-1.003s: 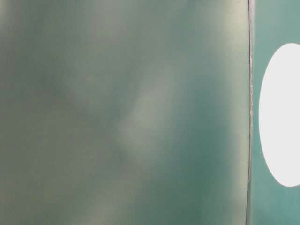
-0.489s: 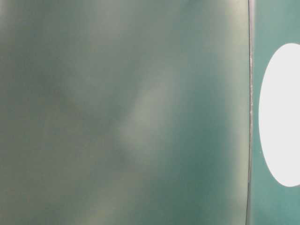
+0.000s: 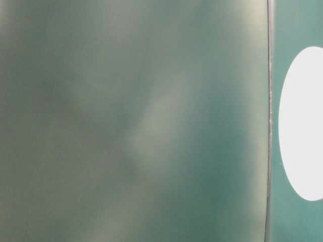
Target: Grip the spoon and scoop the red block from the bowl with right arm.
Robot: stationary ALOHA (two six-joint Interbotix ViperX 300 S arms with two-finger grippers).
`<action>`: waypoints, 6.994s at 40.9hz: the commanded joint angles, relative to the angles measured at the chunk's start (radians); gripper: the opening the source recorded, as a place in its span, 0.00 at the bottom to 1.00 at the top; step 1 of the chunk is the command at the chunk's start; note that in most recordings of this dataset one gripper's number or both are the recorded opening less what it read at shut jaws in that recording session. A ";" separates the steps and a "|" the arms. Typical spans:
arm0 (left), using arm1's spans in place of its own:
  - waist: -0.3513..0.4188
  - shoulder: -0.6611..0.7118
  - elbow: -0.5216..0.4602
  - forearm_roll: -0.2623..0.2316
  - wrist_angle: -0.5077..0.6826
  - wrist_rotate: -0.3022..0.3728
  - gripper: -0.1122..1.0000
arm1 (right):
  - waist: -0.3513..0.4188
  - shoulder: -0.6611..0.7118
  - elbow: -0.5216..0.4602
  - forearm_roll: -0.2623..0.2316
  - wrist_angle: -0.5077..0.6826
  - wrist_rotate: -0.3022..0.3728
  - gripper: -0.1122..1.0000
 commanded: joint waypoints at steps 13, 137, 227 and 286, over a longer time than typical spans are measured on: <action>0.005 0.005 -0.020 0.002 -0.005 0.002 0.10 | 0.026 0.015 -0.026 0.000 -0.012 -0.003 0.60; 0.015 0.005 -0.020 0.003 0.005 0.002 0.10 | 0.034 0.094 -0.049 0.014 -0.067 -0.071 0.44; 0.015 0.006 -0.020 0.003 0.005 0.002 0.10 | 0.012 -0.187 -0.084 0.017 0.305 -0.057 0.31; 0.015 0.005 -0.017 0.003 0.041 0.002 0.10 | -0.043 -0.239 -0.060 -0.003 0.324 -0.067 0.49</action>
